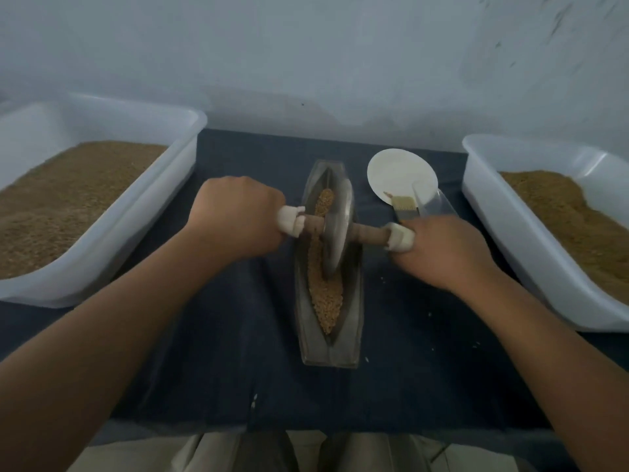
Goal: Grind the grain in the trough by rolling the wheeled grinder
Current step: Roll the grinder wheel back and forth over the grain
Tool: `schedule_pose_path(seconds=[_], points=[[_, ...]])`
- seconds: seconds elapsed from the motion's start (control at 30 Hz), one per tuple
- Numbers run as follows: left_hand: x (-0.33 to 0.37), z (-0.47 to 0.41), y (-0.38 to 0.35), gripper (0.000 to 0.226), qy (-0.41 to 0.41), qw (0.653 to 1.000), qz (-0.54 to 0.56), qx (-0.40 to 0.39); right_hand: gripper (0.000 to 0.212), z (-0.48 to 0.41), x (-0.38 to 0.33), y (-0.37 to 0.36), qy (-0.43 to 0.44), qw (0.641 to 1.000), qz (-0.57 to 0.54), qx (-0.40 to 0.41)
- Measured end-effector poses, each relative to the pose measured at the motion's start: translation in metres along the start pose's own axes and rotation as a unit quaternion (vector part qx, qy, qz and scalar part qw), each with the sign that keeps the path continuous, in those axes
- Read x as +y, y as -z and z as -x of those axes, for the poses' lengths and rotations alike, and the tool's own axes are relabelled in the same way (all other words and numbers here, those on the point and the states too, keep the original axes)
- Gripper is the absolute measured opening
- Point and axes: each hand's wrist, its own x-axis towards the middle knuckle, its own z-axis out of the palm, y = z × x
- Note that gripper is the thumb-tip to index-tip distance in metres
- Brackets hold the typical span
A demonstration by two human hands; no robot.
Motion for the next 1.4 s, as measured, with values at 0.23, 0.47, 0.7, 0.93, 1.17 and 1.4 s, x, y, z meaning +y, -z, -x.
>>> schedule_pose_path(seconds=[0.23, 0.47, 0.7, 0.93, 1.17, 1.4], points=[[-0.005, -0.043, -0.009, 0.032, 0.051, 0.997, 0.048, -0.038, 0.055, -0.060, -0.007, 0.004, -0.027, 0.998, 0.005, 0.056], [-0.008, 0.047, 0.004, 0.035, 0.011, 0.998, 0.041, -0.041, 0.039, 0.021, -0.007, 0.018, 0.065, 0.993, 0.022, 0.100], [-0.004, -0.029, -0.005, 0.036, 0.064, 0.996, 0.023, -0.049, 0.051, -0.044, -0.007, 0.000, -0.009, 0.994, 0.029, 0.107], [-0.002, -0.014, 0.011, 0.026, 0.005, 0.998, -0.017, -0.057, 0.052, -0.015, -0.004, 0.003, -0.009, 0.999, 0.013, 0.031], [-0.009, 0.011, -0.002, 0.031, -0.002, 0.998, 0.017, -0.055, 0.049, 0.008, -0.003, 0.015, 0.029, 1.000, -0.006, 0.005], [-0.006, -0.042, -0.007, 0.028, 0.055, 0.996, 0.040, -0.065, 0.066, -0.058, -0.009, 0.002, -0.043, 0.996, 0.027, 0.076]])
